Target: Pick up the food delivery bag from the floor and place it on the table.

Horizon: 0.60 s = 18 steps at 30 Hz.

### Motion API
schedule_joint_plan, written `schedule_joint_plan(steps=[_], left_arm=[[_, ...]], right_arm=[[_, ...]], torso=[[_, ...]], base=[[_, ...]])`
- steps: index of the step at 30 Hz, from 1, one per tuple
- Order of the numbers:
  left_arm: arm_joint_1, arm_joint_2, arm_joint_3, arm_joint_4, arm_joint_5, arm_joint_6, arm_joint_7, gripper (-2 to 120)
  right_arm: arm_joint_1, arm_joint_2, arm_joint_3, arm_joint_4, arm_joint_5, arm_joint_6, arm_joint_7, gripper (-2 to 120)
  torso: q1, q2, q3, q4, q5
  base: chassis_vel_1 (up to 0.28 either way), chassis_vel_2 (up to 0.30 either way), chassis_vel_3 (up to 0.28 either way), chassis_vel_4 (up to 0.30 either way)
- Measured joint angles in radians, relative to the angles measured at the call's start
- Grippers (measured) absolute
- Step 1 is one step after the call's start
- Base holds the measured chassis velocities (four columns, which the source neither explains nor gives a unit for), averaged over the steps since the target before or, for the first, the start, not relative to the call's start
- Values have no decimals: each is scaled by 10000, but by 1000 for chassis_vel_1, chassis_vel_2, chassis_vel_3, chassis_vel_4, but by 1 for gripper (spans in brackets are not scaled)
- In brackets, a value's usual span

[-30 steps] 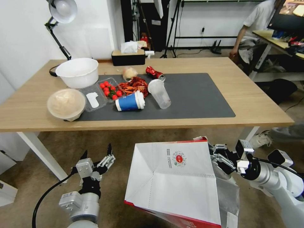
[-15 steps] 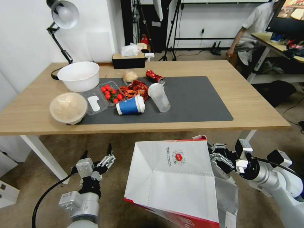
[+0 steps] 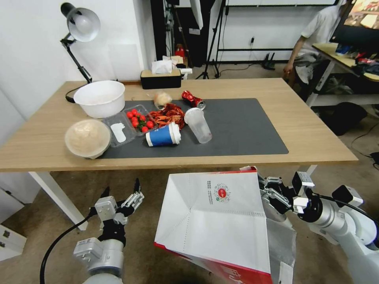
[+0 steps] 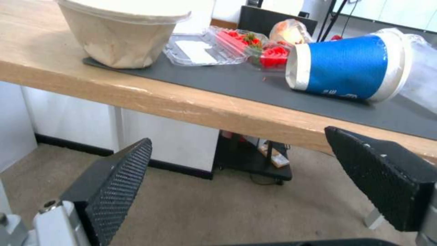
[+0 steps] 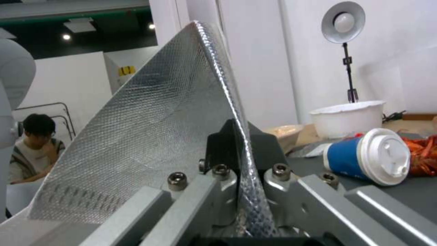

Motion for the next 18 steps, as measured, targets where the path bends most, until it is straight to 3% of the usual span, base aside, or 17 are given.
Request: schedule_joint_plan(steps=[15,18], left_arm=[[-22,54,-9,29,-76,30,5,96],[-19,46,-27,129,-19,-249,12,98]], right_arm=[[18,-29,37,-41,21,-6,6,0],[-20,-29,58,-16,22,-68,22,0]], torso=[[306,701,394,0,0],[391,896,499,0,-2]], base=[[0,0,0,0],[0,0,0,0]])
